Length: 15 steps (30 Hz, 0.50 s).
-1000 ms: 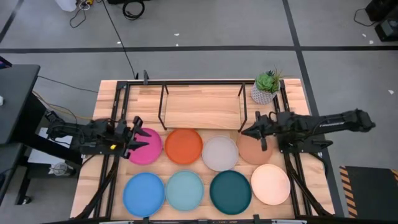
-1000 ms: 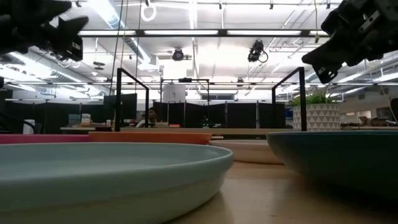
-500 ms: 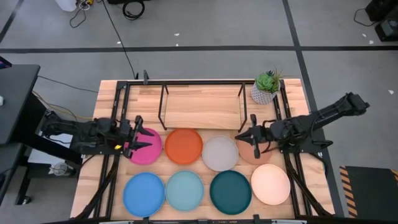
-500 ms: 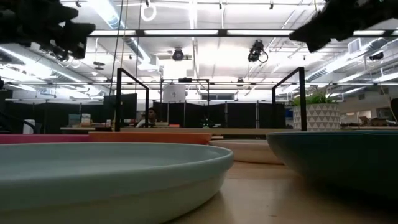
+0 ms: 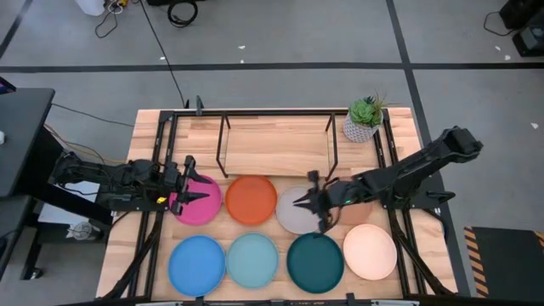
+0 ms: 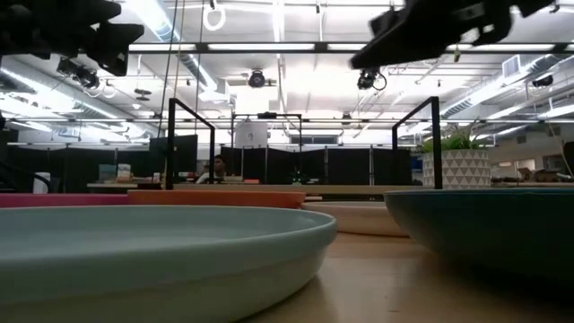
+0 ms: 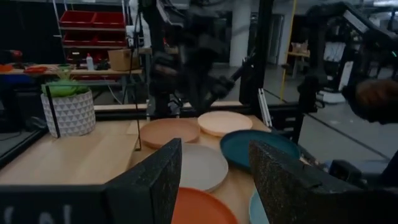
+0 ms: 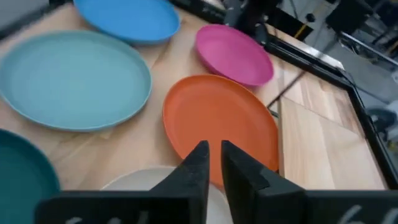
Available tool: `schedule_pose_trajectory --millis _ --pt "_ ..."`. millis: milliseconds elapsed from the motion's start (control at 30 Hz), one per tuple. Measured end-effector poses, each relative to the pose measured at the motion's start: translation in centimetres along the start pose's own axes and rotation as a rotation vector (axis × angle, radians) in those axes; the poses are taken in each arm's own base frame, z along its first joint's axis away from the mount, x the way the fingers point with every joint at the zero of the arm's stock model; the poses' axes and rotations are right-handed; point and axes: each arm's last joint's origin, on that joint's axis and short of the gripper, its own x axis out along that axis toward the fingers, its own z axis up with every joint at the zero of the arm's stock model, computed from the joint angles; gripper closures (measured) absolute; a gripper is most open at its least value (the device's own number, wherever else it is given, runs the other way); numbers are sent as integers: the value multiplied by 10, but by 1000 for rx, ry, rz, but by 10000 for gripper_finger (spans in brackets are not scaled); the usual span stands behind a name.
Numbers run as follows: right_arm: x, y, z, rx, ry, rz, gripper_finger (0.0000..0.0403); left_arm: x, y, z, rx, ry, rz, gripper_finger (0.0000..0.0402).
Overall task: Place and stack plates onto a shelf
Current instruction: Put the orange plate on the shelf
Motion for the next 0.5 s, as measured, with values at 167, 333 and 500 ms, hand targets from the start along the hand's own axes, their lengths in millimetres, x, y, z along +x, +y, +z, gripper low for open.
schedule_pose_trajectory --millis 167,333,500 --pt "39 7 11 -118 80 71 305 0 0 1 -18 -12 1 209" --pt "76 9 14 -195 152 109 276 0 1 3 -23 -36 20 209" --pt "107 11 15 -279 207 129 275 0 3 4 -40 -50 108 209"
